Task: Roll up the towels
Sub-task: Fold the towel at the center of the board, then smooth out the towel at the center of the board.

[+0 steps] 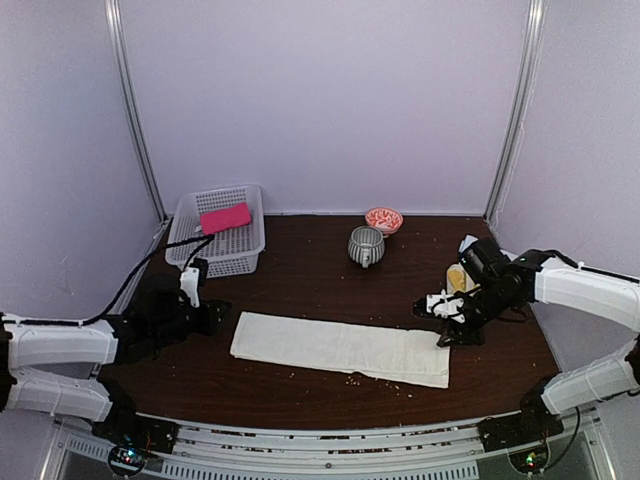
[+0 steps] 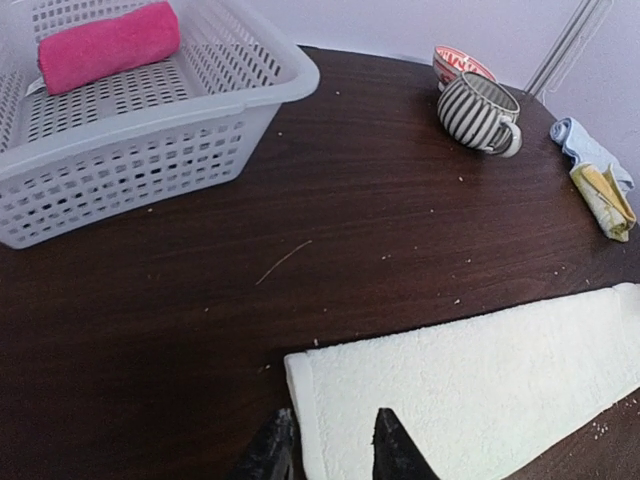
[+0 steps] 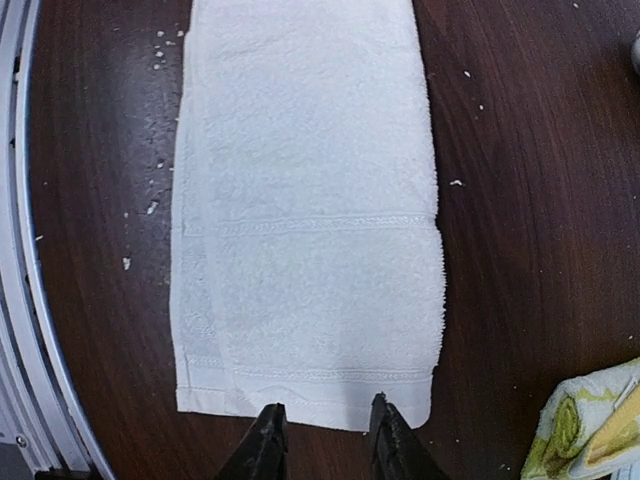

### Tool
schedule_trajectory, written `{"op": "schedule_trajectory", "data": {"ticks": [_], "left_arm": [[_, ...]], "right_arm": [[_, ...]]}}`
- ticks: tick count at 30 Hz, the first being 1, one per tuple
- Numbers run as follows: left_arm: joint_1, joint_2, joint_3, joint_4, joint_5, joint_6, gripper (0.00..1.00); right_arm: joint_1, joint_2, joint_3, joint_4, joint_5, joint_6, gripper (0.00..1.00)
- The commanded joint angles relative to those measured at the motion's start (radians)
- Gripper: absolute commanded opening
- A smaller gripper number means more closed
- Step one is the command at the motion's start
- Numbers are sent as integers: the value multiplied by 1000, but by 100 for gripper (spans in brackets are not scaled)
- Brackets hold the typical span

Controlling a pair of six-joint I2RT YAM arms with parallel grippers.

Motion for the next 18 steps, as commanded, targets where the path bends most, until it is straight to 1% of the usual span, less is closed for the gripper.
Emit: {"op": "schedule_trajectory", "data": {"ticks": [1, 5, 9, 12, 15, 18], "left_arm": [[-6, 152, 113, 41, 104, 25, 25], [-6, 274, 165, 83, 149, 30, 21], [-7, 392, 221, 97, 206, 21, 19], [-11, 433, 239, 96, 223, 15, 21], [-14, 449, 252, 68, 233, 17, 26], [-17, 468, 254, 69, 273, 22, 26]], "right_arm": [[-33, 95, 55, 74, 92, 148, 28], [-45, 130, 53, 95, 149, 173, 28], [-47, 154, 51, 101, 176, 196, 28], [-49, 156, 62, 64, 157, 208, 29], [-51, 148, 78, -5, 153, 211, 31], [-53, 165, 68, -65, 171, 189, 33]]}}
